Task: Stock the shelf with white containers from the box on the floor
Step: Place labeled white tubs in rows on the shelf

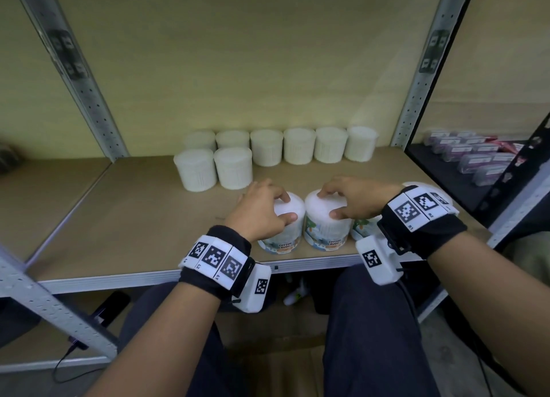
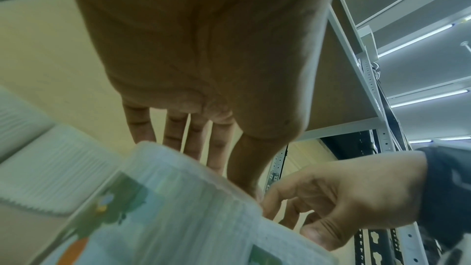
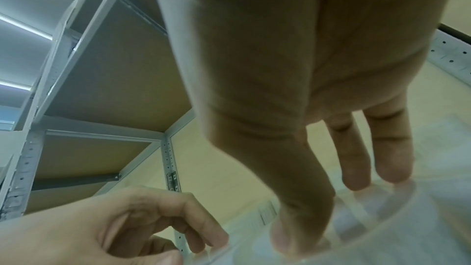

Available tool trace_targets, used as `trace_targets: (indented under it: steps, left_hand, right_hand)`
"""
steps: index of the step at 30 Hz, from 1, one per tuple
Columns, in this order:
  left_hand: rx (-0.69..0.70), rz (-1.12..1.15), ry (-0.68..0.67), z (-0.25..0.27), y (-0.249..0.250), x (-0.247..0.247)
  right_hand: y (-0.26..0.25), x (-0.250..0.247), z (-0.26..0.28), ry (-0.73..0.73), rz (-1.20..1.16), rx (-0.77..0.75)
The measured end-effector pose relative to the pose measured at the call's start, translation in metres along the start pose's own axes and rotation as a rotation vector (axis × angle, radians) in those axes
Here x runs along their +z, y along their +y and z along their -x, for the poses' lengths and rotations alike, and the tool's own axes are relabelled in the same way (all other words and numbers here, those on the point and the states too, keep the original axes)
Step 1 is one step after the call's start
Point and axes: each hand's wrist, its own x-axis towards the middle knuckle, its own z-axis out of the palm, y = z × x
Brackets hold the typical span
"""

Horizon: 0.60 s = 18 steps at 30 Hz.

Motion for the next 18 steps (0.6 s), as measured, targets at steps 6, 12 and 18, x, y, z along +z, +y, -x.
trace_targets:
  steps: [6, 12, 18]
  left_hand:
    - [-0.005, 0.003, -0.009, -0.001, 0.002, -0.002]
    - [-0.002, 0.106, 0.038, -0.001, -0.004, -0.012]
    - [-0.054, 0.1, 0.115, -0.008, -0.03, -0.042]
  right_hand:
    - [0.0, -0.002, -0.001, -0.016, -0.022, 0.021]
    - [-0.007, -0.013, -0.009, -0.006, -0.032, 0.016]
    - [-0.03, -0.036, -0.035, 0.125, -0.134, -0.06]
